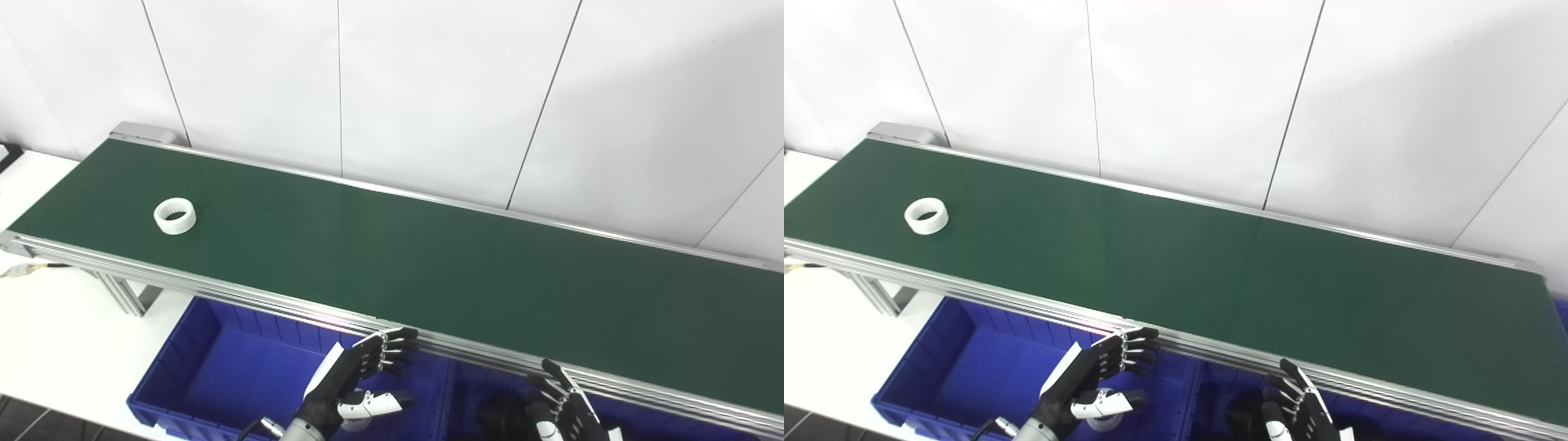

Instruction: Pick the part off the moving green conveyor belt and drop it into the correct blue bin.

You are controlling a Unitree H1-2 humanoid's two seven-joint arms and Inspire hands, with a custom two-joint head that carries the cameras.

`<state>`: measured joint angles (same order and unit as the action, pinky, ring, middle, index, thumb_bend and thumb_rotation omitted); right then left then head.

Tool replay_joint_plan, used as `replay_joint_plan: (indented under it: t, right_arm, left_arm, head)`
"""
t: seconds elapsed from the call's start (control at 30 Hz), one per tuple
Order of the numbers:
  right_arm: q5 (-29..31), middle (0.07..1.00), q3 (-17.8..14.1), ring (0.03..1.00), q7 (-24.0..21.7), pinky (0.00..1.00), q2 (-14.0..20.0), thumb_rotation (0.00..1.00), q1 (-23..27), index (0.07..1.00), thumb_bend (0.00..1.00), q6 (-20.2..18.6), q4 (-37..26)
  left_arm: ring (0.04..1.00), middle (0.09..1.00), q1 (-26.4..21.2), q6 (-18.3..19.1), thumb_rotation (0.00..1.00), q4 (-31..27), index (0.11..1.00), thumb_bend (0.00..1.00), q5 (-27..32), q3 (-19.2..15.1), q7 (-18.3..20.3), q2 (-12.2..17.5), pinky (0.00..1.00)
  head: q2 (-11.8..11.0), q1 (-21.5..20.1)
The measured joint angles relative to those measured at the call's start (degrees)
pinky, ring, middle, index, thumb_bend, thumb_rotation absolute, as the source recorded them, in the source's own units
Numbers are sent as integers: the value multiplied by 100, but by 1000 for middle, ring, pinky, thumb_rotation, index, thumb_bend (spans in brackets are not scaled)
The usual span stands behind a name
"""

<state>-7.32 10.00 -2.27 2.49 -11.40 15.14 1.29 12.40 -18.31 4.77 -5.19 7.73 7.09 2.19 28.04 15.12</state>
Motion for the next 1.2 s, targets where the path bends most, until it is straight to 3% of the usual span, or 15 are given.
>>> replay_joint_plan:
  t: [0.1,0.33,0.53,0.6,0.67,0.83,0.9,1.03,1.2]
  right_arm:
    - [-27,772,3,730,0,660,1,601,-1,858,377,0,12]
    - [-28,776,9,738,-5,672,1,614,29,858,381,1,51]
    - [-29,770,0,729,-2,659,0,609,41,857,395,1,79]
    - [-26,771,-10,728,-2,655,2,625,67,858,413,2,151]
    - [-22,775,-16,732,-1,657,4,628,76,861,417,2,195]
    - [10,774,-28,728,-2,652,16,612,80,861,397,10,255]
    - [20,772,-29,723,-2,647,16,625,91,860,401,25,257]
    - [28,774,-30,732,-3,661,20,609,150,864,372,116,368]
    - [108,778,-43,737,-50,661,40,609,201,869,357,137,475]
  left_arm:
    - [694,771,-24,119,474,-205,801,887,-56,-25,28,150,605]
    - [710,781,-386,805,472,-1514,840,840,-9,-165,156,493,608]
    - [734,795,-750,1656,468,-2430,847,834,78,-179,344,656,615]
    - [738,794,-928,1954,391,-2662,822,788,11,-215,404,727,615]
    - [753,797,-1054,2151,322,-2810,815,764,-412,-179,442,823,636]
    - [803,828,-1559,2809,202,-2996,824,775,-2477,109,644,1286,662]
    - [822,855,-1816,3008,175,-2991,831,798,-2920,132,762,1386,698]
    - [822,862,-2309,3392,144,-2815,830,832,-3385,222,1116,1462,733]
    - [839,869,-2806,3476,180,-2198,835,867,-3625,345,1334,1495,754]
  head:
    - [-9,26]
    - [-53,79]
    - [-114,167]
    - [-114,193]
    - [-123,202]
    - [-158,237]
    - [-193,272]
    - [-255,360]
    - [-325,483]
